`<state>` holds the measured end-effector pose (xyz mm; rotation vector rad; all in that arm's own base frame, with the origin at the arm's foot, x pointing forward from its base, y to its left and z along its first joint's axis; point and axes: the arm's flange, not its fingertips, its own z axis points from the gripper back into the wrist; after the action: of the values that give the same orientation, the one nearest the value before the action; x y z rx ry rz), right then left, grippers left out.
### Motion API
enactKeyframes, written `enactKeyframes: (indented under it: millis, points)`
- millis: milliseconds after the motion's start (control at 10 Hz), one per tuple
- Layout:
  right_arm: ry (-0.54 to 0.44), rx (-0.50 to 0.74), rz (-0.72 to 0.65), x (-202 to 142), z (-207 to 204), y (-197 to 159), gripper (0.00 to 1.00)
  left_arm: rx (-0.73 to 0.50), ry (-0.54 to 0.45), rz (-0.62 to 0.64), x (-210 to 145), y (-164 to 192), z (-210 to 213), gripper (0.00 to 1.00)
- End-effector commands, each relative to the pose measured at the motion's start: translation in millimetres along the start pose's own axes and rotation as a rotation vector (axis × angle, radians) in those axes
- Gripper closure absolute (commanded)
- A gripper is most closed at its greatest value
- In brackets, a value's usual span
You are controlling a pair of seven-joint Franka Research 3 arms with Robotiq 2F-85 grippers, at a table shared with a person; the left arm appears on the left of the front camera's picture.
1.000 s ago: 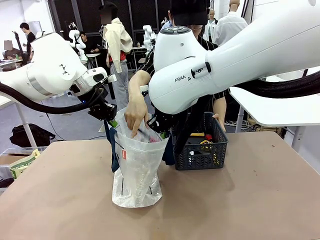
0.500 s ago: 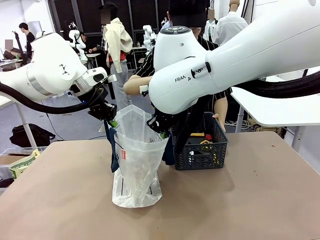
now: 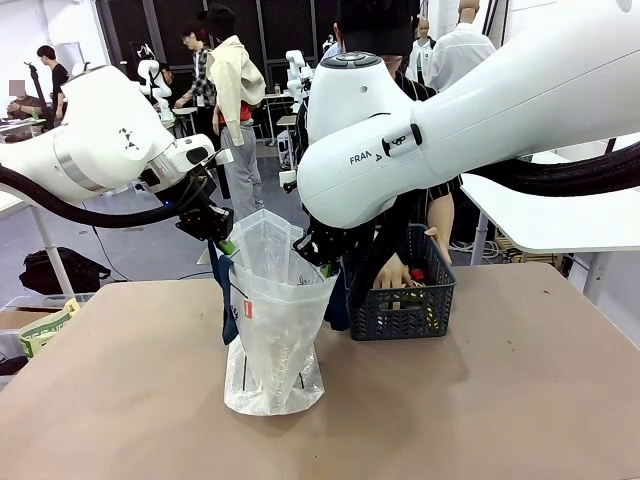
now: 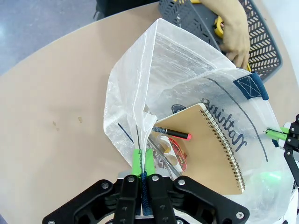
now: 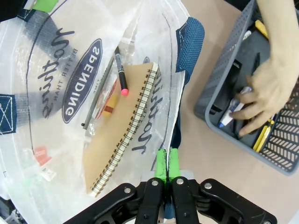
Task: Transfer purchased items from the store into the shopping bag.
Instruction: Move the Reusable shopping bag to the right side of the table.
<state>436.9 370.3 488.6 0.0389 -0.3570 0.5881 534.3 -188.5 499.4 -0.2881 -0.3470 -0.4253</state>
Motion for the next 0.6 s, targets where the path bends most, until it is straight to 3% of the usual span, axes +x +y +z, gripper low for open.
enactKeyframes:
  millis: [0, 500]
  points:
    - [0.0, 0.001, 0.0, -4.2, 0.1, -1.1, 1.0, 0.004, -0.015, 0.004, -2.3, 1.1, 2.8, 1.0]
    - [0.0, 0.001, 0.0, -4.2, 0.1, -1.1, 1.0, 0.004, -0.015, 0.004, -2.3, 1.1, 2.8, 1.0]
